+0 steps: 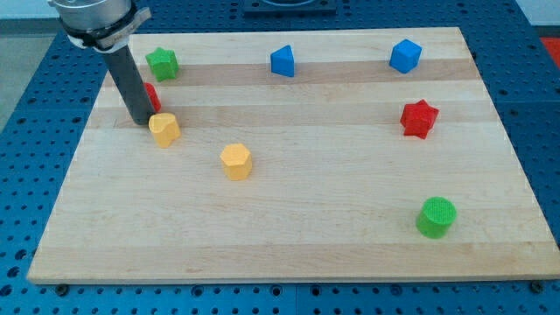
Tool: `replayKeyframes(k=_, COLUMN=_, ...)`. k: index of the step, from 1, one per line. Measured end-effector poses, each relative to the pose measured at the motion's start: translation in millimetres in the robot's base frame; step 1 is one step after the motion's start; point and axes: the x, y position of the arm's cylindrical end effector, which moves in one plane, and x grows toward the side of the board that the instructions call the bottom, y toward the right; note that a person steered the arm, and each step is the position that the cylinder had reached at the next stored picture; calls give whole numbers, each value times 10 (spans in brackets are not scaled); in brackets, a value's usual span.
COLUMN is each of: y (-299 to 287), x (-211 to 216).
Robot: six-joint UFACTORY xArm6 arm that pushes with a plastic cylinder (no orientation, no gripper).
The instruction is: Move the yellow heart diagonally to the yellow hexagon
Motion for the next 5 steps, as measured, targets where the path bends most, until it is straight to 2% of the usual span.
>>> replayKeyframes(k=2, y=0, x=488)
replayKeyframes(k=3, y=-5, x=544)
replayKeyframes(k=4, y=574, x=397)
replayKeyframes(k=5, y=772, x=316)
